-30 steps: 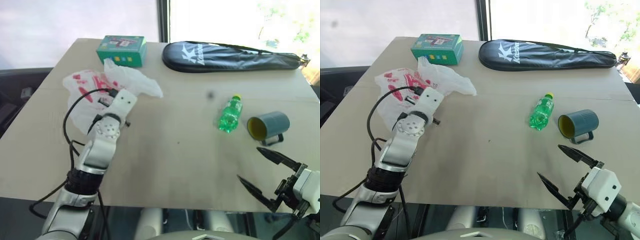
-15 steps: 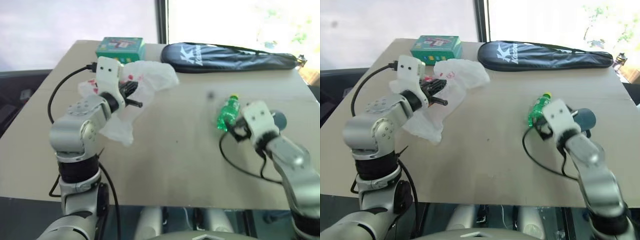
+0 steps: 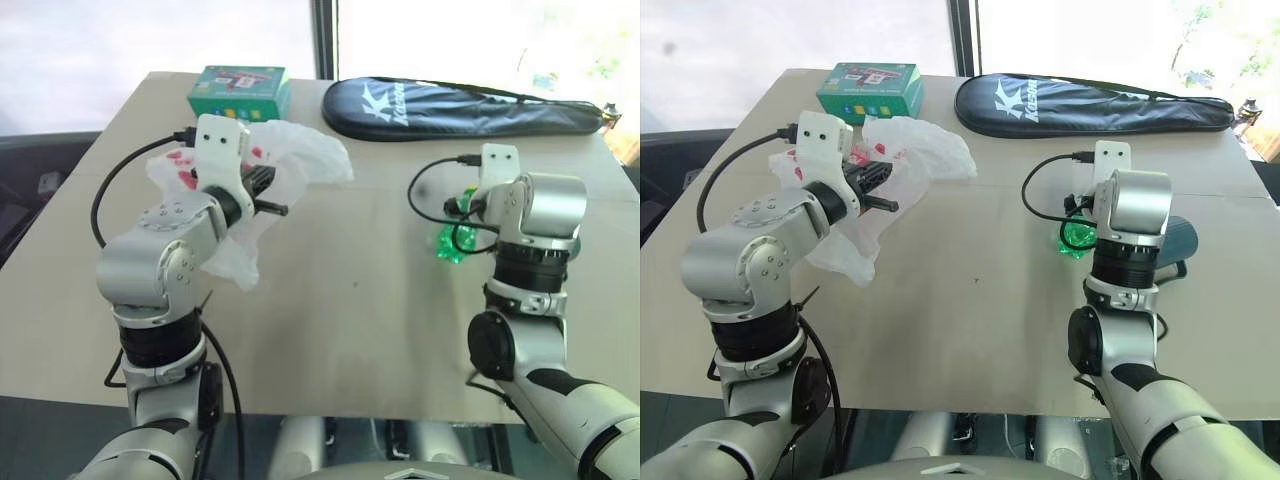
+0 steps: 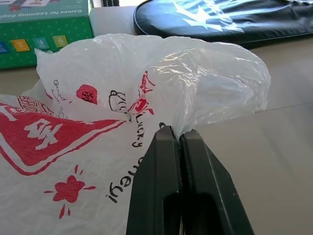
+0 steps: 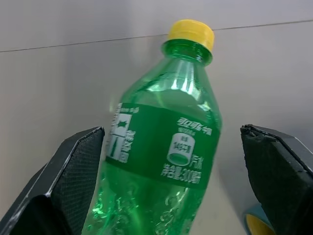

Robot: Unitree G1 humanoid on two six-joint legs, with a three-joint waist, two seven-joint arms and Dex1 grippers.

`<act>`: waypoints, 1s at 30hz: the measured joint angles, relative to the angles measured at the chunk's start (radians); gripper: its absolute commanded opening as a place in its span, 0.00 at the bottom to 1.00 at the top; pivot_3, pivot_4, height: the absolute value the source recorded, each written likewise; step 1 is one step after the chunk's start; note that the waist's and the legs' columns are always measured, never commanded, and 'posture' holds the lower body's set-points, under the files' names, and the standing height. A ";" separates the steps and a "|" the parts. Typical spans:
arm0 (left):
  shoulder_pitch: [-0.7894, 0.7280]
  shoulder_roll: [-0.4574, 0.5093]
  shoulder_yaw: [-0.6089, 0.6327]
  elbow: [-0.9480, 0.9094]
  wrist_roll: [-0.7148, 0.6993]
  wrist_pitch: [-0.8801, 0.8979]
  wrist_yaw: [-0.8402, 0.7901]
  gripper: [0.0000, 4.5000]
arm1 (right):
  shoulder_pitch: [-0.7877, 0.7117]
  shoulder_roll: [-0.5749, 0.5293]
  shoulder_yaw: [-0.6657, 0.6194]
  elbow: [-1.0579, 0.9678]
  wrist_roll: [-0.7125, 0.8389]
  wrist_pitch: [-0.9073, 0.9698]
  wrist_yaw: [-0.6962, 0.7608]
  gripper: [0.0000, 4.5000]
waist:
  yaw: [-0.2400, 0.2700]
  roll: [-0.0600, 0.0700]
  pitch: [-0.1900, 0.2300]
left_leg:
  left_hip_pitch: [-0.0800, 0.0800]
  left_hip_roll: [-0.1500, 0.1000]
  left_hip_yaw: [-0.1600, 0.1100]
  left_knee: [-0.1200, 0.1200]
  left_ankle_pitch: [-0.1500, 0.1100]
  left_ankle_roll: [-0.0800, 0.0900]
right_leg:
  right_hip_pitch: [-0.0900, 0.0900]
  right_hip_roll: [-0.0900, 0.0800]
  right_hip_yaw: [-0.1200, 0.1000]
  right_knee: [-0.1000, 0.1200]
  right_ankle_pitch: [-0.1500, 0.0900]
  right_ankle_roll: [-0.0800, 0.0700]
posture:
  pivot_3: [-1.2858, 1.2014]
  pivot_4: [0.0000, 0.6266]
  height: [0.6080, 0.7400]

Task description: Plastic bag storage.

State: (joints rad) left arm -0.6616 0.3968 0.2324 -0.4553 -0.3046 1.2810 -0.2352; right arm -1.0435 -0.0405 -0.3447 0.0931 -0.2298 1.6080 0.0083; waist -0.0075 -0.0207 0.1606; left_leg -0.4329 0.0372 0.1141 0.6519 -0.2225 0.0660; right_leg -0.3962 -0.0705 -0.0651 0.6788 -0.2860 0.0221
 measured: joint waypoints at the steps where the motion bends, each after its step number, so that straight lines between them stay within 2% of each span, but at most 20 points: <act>1: 0.001 -0.004 0.000 -0.005 -0.003 0.001 0.003 0.02 | -0.025 -0.001 -0.008 0.048 0.001 0.000 0.000 1.00 | -0.006 0.000 0.000 | 0.000 0.000 0.000 0.000 0.000 0.000 | 0.000 0.000 0.000 0.000 0.000 0.000 | 0.52 0.24 1.00; 5: 0.008 -0.011 -0.006 -0.008 -0.013 0.003 0.005 0.02 | -0.069 -0.012 -0.027 0.215 0.024 -0.005 -0.008 1.00 | -0.011 0.000 0.000 | 0.001 0.000 0.000 -0.001 0.000 -0.001 | 0.000 0.000 0.001 0.000 0.000 0.000 | 0.52 0.24 1.00; 7: 0.013 -0.010 -0.006 -0.008 -0.013 0.004 0.013 0.00 | -0.091 -0.019 -0.044 0.290 0.044 -0.032 -0.019 0.89 | -0.012 0.000 0.000 | 0.002 0.001 0.001 -0.001 0.000 -0.001 | 0.000 0.000 0.001 0.000 0.000 0.000 | 0.52 0.24 1.00; 9: 0.013 -0.006 -0.006 -0.008 -0.013 0.004 0.014 0.00 | -0.113 -0.031 -0.067 0.359 0.065 -0.077 -0.036 0.73 | -0.013 -0.001 -0.001 | 0.003 0.001 0.001 0.000 0.000 -0.001 | 0.001 0.000 0.001 0.000 0.000 0.000 | 0.52 0.24 1.00; 12: 0.013 0.011 -0.005 -0.008 -0.014 0.004 0.014 0.00 | -0.092 -0.037 -0.027 0.355 0.091 -0.105 -0.033 0.71 | -0.018 -0.003 -0.003 | 0.004 0.001 0.000 0.000 0.000 -0.001 | 0.003 -0.001 0.001 0.001 0.001 0.000 | 0.52 0.24 1.00; 14: 0.014 0.018 -0.005 -0.009 -0.014 0.003 0.013 0.00 | -0.030 -0.039 0.033 0.259 0.116 -0.114 -0.005 0.71 | -0.018 -0.004 -0.004 | 0.005 0.001 -0.002 0.000 0.000 -0.001 | 0.005 -0.001 0.002 0.001 0.001 0.000 | 0.52 0.24 1.00; 15: 0.018 0.031 -0.006 -0.010 -0.014 -0.003 0.012 0.00 | 0.082 -0.050 0.094 0.100 0.151 -0.169 0.051 0.71 | -0.017 -0.005 -0.005 | 0.005 0.001 -0.004 0.000 0.000 -0.001 | 0.007 -0.001 0.001 0.000 0.001 0.000 | 0.52 0.24 1.00; 16: 0.019 0.037 -0.005 -0.010 -0.013 -0.004 0.011 0.00 | 0.108 -0.053 0.105 0.067 0.161 -0.187 0.067 0.71 | -0.020 -0.005 -0.004 | 0.005 0.000 -0.003 0.001 0.000 -0.001 | 0.007 -0.001 0.002 0.001 0.001 0.000 | 0.52 0.24 1.00; 18: 0.022 0.056 -0.013 -0.014 -0.015 -0.025 -0.003 0.00 | 0.292 -0.105 0.177 -0.152 0.230 -0.337 0.187 0.71 | -0.018 -0.003 -0.003 | 0.003 0.000 -0.004 0.000 -0.002 -0.005 | 0.005 -0.001 0.002 0.000 0.001 0.001 | 0.52 0.24 1.00; 20: 0.020 0.069 -0.014 -0.013 -0.022 -0.042 -0.021 0.00 | 0.417 -0.125 0.167 -0.332 0.362 -0.356 0.326 0.71 | -0.018 -0.001 -0.001 | 0.001 0.000 -0.003 -0.001 0.001 -0.002 | 0.001 0.000 0.003 0.001 0.001 0.001 | 0.52 0.24 1.00; 21: 0.020 0.070 -0.014 -0.013 -0.025 -0.043 -0.025 0.00 | 0.435 -0.127 0.167 -0.363 0.384 -0.353 0.349 0.71 | -0.017 0.000 -0.001 | 0.001 0.000 -0.003 -0.001 0.001 -0.002 | 0.001 0.000 0.003 0.000 0.001 0.001 | 0.52 0.24 1.00; 22: 0.014 0.068 -0.018 -0.012 -0.043 -0.048 -0.043 0.00 | 0.481 -0.140 0.181 -0.481 0.469 -0.340 0.426 0.71 | -0.021 0.001 0.000 | 0.000 0.002 -0.002 -0.002 0.001 -0.003 | 0.000 0.001 0.005 0.000 0.001 0.001 | 0.52 0.24 1.00; 23: 0.002 0.061 -0.018 -0.011 -0.072 -0.048 -0.067 0.00 | 0.500 -0.164 0.215 -0.591 0.541 -0.325 0.484 0.71 | -0.024 0.003 0.001 | 0.001 0.002 -0.002 -0.002 0.002 -0.003 | -0.001 0.002 0.005 0.000 0.000 0.000 | 0.52 0.24 1.00; 26: -0.028 0.057 -0.013 -0.010 -0.124 -0.048 -0.108 0.00 | 0.497 -0.175 0.253 -0.697 0.631 -0.293 0.529 0.71 | -0.025 0.003 0.001 | 0.001 0.002 -0.002 -0.002 0.002 -0.003 | 0.000 0.002 0.005 0.000 0.000 -0.001 | 0.52 0.24 1.00; 30: -0.075 0.093 -0.002 -0.005 -0.222 -0.019 -0.187 0.00 | 0.430 -0.110 0.321 -0.587 0.693 -0.232 0.529 0.71 | -0.028 0.002 0.001 | 0.001 0.002 -0.002 -0.001 0.002 -0.002 | 0.000 0.001 0.004 0.001 0.000 0.000 | 0.52 0.24 1.00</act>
State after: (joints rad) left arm -0.7368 0.4894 0.2305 -0.4599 -0.5261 1.2621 -0.4227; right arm -0.6130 -0.1507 -0.0235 -0.4937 0.4630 1.3760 0.5372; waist -0.0355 -0.0183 0.1619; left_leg -0.4314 0.0388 0.1122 0.6511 -0.2209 0.0635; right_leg -0.3961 -0.0698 -0.0611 0.6801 -0.2857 0.0219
